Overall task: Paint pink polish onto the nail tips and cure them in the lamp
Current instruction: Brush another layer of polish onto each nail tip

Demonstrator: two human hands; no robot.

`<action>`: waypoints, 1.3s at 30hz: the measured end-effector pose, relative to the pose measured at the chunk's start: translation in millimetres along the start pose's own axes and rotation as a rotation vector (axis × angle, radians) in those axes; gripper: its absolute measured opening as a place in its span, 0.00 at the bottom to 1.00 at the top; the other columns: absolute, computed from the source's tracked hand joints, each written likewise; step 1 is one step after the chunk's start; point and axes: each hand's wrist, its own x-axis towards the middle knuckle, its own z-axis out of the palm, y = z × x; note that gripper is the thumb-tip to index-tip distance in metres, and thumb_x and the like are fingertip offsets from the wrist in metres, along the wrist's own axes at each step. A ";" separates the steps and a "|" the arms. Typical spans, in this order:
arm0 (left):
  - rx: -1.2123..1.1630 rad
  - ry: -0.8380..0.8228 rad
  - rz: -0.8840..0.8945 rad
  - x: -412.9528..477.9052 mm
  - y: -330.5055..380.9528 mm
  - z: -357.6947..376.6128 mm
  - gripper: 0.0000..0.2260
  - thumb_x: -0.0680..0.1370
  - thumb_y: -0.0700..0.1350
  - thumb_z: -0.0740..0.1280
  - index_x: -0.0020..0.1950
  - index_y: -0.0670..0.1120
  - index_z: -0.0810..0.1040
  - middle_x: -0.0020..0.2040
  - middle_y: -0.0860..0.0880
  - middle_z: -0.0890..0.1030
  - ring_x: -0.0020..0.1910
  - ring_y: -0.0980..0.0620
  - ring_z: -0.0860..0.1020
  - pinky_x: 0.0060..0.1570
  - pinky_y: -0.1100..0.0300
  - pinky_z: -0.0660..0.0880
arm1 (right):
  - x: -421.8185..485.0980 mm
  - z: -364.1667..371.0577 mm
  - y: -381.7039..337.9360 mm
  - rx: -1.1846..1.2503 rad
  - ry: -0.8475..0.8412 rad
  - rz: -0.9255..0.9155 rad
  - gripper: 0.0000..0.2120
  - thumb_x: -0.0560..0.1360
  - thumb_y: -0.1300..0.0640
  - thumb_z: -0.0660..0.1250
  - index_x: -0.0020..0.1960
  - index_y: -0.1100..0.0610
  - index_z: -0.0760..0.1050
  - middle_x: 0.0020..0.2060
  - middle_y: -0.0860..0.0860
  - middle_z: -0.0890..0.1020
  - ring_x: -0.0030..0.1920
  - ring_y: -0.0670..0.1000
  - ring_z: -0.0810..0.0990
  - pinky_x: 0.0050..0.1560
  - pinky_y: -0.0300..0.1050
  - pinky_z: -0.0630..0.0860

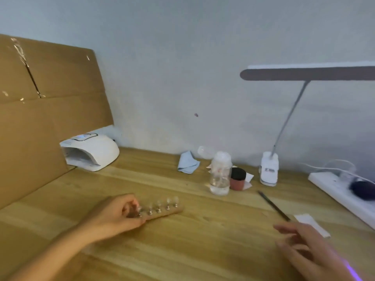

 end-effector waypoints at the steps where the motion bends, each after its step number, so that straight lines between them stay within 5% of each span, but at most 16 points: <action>1: -0.023 -0.036 0.066 7.4 17.2 10.8 0.11 0.66 0.59 0.76 0.42 0.57 0.78 0.30 0.59 0.76 0.28 0.63 0.72 0.31 0.66 0.65 | 3.0 -10.3 -2.6 -0.047 -0.064 -0.056 0.12 0.70 0.60 0.75 0.47 0.45 0.79 0.45 0.44 0.81 0.40 0.45 0.78 0.40 0.36 0.71; 7: -0.082 -0.151 0.305 52.5 119.2 78.3 0.11 0.68 0.58 0.74 0.44 0.58 0.76 0.38 0.59 0.79 0.33 0.65 0.73 0.35 0.65 0.70 | 42.9 -22.8 2.6 -0.350 0.044 -0.056 0.07 0.76 0.44 0.66 0.52 0.43 0.74 0.46 0.40 0.76 0.48 0.45 0.74 0.43 0.43 0.69; 13: -0.046 0.075 0.400 58.1 144.0 120.2 0.12 0.65 0.63 0.63 0.46 0.62 0.71 0.45 0.64 0.76 0.43 0.67 0.74 0.33 0.71 0.63 | 66.5 -8.8 10.0 -0.553 -0.009 -0.043 0.09 0.75 0.40 0.64 0.48 0.44 0.74 0.45 0.42 0.76 0.50 0.46 0.76 0.50 0.45 0.76; 18: -0.083 0.084 0.396 60.5 139.3 122.4 0.14 0.65 0.63 0.64 0.47 0.60 0.73 0.46 0.66 0.75 0.42 0.70 0.73 0.33 0.71 0.63 | 63.6 -7.6 19.2 -0.424 0.147 -0.096 0.05 0.74 0.46 0.67 0.41 0.46 0.75 0.37 0.40 0.76 0.42 0.46 0.74 0.39 0.44 0.71; 24: -0.155 0.046 0.338 61.7 138.2 118.3 0.10 0.69 0.58 0.73 0.47 0.61 0.76 0.45 0.69 0.77 0.37 0.67 0.74 0.35 0.68 0.65 | 60.0 -5.7 13.3 -0.340 0.258 -0.200 0.01 0.75 0.51 0.69 0.45 0.47 0.77 0.41 0.40 0.78 0.47 0.50 0.75 0.49 0.51 0.72; 33: -0.221 0.079 0.318 59.8 138.5 116.1 0.14 0.77 0.48 0.68 0.59 0.63 0.75 0.48 0.67 0.80 0.38 0.65 0.77 0.45 0.61 0.74 | 54.2 -3.1 13.6 -0.063 0.318 -0.258 0.13 0.79 0.59 0.58 0.53 0.40 0.68 0.42 0.41 0.79 0.40 0.43 0.77 0.38 0.44 0.70; 36: -0.207 -0.003 0.394 56.6 139.6 115.9 0.17 0.78 0.50 0.66 0.63 0.64 0.67 0.58 0.72 0.78 0.46 0.65 0.77 0.44 0.67 0.70 | 52.0 -1.5 11.5 -0.031 0.298 -0.280 0.17 0.78 0.63 0.57 0.52 0.41 0.73 0.42 0.37 0.80 0.42 0.42 0.78 0.40 0.40 0.72; 39: -0.146 -0.050 0.458 53.5 143.6 119.3 0.22 0.77 0.54 0.67 0.67 0.61 0.63 0.66 0.66 0.74 0.60 0.65 0.72 0.51 0.73 0.66 | 53.2 -0.9 12.3 -0.044 0.282 -0.265 0.15 0.77 0.63 0.62 0.52 0.42 0.71 0.44 0.35 0.81 0.43 0.40 0.79 0.40 0.44 0.75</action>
